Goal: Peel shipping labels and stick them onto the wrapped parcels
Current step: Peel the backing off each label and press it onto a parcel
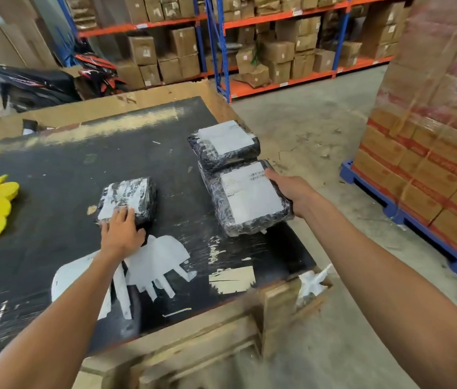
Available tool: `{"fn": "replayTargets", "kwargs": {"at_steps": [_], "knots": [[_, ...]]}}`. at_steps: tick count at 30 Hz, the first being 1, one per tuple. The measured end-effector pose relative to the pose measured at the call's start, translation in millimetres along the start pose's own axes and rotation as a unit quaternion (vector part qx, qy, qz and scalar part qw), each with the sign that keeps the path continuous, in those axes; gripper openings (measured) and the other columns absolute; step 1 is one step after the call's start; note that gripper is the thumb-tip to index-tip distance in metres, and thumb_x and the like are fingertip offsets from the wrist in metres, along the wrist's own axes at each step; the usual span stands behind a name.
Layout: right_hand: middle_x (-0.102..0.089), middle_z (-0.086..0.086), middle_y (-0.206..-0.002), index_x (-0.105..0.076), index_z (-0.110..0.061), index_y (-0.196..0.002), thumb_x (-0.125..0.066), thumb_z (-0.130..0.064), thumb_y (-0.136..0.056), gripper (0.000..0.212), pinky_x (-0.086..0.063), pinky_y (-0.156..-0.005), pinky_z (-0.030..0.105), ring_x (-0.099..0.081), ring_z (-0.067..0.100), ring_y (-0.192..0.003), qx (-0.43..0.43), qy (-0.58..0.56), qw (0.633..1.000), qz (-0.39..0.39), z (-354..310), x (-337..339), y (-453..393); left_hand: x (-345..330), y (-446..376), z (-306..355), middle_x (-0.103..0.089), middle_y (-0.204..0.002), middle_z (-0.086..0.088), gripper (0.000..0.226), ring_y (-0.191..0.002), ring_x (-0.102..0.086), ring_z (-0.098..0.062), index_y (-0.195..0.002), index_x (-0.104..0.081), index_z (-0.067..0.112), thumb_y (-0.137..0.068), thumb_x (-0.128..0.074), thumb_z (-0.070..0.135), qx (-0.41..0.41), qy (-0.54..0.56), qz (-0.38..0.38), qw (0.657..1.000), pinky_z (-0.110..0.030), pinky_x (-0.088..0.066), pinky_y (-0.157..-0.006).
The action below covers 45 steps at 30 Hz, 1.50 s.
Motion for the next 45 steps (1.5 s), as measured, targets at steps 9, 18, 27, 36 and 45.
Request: {"fn": "replayTargets", "kwargs": {"at_steps": [9, 18, 27, 36, 45], "knots": [[-0.072, 0.012, -0.115, -0.063, -0.004, -0.126, -0.067, -0.06, -0.083, 0.07, -0.058, -0.091, 0.043, -0.069, 0.033, -0.103, 0.004, 0.114, 0.993, 0.009, -6.9, -9.1, -36.5, 12.6, 3.0, 5.6, -0.004, -0.169, -0.002, 0.073, -0.155, -0.007, -0.022, -0.16, -0.012, 0.016, -0.1, -0.05, 0.032, 0.038, 0.036, -0.074, 0.996, -0.051, -0.016, -0.123], [-0.04, 0.018, -0.152, -0.045, -0.008, -0.145, -0.038, -0.046, -0.103, 0.057, -0.033, -0.112, 0.051, -0.037, 0.038, -0.138, 0.174, 0.446, 0.872, 0.104, -17.7, -49.2, -5.6, 7.5, 7.0, -1.7, -0.007, -0.169, -0.006, 0.071, -0.155, -0.007, -0.024, -0.159, -0.017, 0.012, -0.101, -0.053, 0.031, 0.011, 0.096, -0.045, 0.994, -0.046, -0.024, -0.121], [-0.057, 0.002, -0.131, -0.07, -0.02, -0.116, -0.058, -0.028, -0.098, 0.023, -0.043, -0.104, 0.034, -0.049, 0.02, -0.123, 0.382, 0.335, 0.855, -0.1, 12.5, -211.0, 68.5, 22.1, 41.1, -47.5, -0.057, -0.143, -0.004, 0.038, -0.131, -0.053, -0.024, -0.138, -0.057, 0.018, -0.1, -0.057, 0.022, -0.051, 0.251, 0.007, 0.967, -0.036, -0.041, -0.109], [-0.075, 0.002, -0.104, -0.074, -0.013, -0.109, -0.057, -0.015, -0.092, 0.024, -0.048, -0.076, 0.015, -0.066, 0.012, -0.095, 0.277, 0.339, 0.851, -0.29, 69.5, -326.4, 118.9, 11.7, 89.9, -136.6, -0.062, -0.136, 0.002, 0.027, -0.132, -0.049, -0.009, -0.125, -0.069, 0.019, -0.103, -0.053, 0.022, 0.003, 0.327, 0.08, 0.942, -0.016, -0.03, -0.103], [-0.07, 0.013, -0.103, -0.064, -0.012, -0.096, -0.04, -0.029, -0.104, 0.031, -0.044, -0.072, 0.035, -0.065, 0.036, -0.099, 0.277, 0.511, 0.795, -0.174, 90.1, -337.6, 95.4, -33.2, 108.4, -148.3, -0.018, -0.166, 0.01, 0.049, -0.155, -0.006, -0.015, -0.153, -0.03, 0.046, -0.105, -0.022, 0.051, -0.001, 0.151, 0.021, 0.988, -0.042, 0.001, -0.124]]}}
Point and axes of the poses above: each hand's wrist, its own y-axis away from the middle knuckle, its own x-axis out of the back of the hand, z = x × y, the point moved 2 cm from there along -y, towards the middle knuckle
